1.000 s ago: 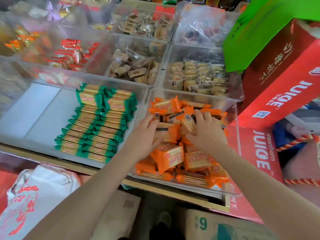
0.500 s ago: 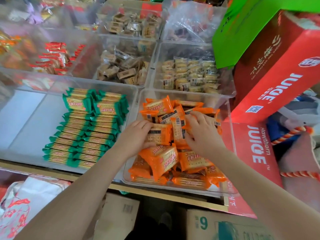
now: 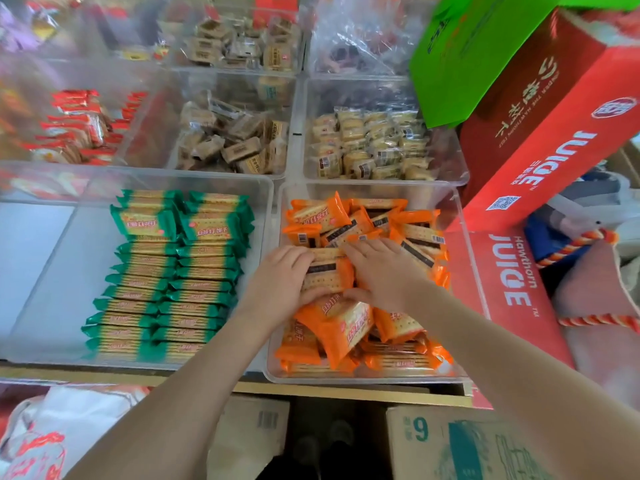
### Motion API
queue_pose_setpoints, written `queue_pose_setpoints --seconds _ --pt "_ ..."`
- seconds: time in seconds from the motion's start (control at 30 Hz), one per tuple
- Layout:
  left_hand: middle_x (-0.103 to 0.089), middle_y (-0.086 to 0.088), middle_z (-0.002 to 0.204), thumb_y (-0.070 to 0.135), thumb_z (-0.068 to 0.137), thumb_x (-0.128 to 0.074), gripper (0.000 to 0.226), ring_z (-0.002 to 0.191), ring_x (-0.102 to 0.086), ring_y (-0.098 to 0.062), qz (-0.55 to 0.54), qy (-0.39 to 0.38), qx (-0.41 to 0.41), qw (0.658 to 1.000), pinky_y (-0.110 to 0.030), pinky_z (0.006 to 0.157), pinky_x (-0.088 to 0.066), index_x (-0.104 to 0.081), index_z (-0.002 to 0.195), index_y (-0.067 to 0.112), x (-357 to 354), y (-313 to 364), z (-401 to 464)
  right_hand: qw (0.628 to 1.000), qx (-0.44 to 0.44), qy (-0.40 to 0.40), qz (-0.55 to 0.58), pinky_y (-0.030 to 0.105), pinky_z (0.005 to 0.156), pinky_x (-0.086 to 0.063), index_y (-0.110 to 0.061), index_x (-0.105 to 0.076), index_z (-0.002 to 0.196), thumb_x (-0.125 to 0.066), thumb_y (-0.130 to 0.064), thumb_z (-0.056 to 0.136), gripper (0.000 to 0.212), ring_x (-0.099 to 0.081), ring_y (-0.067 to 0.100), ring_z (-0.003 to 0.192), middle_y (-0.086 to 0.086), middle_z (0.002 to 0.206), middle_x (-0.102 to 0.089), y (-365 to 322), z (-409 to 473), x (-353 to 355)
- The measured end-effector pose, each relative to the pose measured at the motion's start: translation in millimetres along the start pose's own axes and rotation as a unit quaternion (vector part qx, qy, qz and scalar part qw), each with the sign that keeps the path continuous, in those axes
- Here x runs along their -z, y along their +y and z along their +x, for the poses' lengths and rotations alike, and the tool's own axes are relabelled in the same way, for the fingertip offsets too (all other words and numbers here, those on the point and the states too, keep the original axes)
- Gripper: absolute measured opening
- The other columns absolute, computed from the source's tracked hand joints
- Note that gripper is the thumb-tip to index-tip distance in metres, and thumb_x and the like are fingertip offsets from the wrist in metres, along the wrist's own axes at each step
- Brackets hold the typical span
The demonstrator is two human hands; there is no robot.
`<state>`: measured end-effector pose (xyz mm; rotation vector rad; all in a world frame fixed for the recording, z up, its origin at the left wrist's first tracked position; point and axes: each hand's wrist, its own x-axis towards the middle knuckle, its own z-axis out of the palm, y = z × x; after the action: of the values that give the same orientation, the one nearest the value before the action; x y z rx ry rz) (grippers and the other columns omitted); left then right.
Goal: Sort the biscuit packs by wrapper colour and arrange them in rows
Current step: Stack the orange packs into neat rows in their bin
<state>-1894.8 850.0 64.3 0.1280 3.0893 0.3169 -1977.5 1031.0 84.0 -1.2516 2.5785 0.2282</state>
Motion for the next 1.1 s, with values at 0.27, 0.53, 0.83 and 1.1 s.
queue_pose_setpoints --seconds 0.27,0.53,0.83,1.1 --pt "-0.019 -0.002 0.155 0.065 0.085 -0.036 0.082 0.142 -0.015 -0.018 0.033 -0.047 0.019 0.998 -0.033 0.116 -0.004 -0.019 0.148 0.015 0 6 2 0.999 0.009 -0.018 -0.036 0.038 0.115 -0.012 -0.015 -0.020 0.148 -0.045 -0.037 0.093 0.065 -0.008 0.021 0.145 0.002 0.157 -0.014 18 -33 -4" --pt "-0.031 0.000 0.148 0.067 0.079 -0.050 0.086 0.136 -0.025 -0.019 0.055 -0.071 0.061 0.994 -0.034 0.113 -0.012 -0.028 0.144 0.016 6 13 9 0.991 -0.009 0.059 0.124 0.034 0.111 -0.023 -0.017 -0.040 0.139 -0.038 -0.023 0.097 0.042 -0.027 0.018 0.138 0.000 0.148 -0.035 0 -46 -14" --pt "-0.050 0.002 0.119 0.051 0.075 -0.067 0.060 0.103 -0.053 -0.018 0.032 -0.154 0.017 0.987 -0.030 0.077 -0.044 -0.042 0.121 0.021 26 16 29 0.974 -0.023 0.113 0.194 0.039 0.112 -0.028 -0.015 -0.030 0.144 -0.040 -0.018 0.098 0.048 -0.023 0.024 0.139 0.004 0.153 -0.025 20 37 32" --pt "-0.056 0.003 0.125 0.056 0.087 -0.042 0.058 0.113 -0.052 -0.016 -0.023 -0.086 -0.050 0.995 -0.031 0.097 -0.038 -0.049 0.130 0.018 38 -12 20 0.996 -0.005 0.052 0.078 0.040 0.112 -0.024 -0.014 -0.027 0.144 -0.052 -0.028 0.092 0.059 -0.023 0.027 0.136 0.007 0.147 -0.032 12 92 29"
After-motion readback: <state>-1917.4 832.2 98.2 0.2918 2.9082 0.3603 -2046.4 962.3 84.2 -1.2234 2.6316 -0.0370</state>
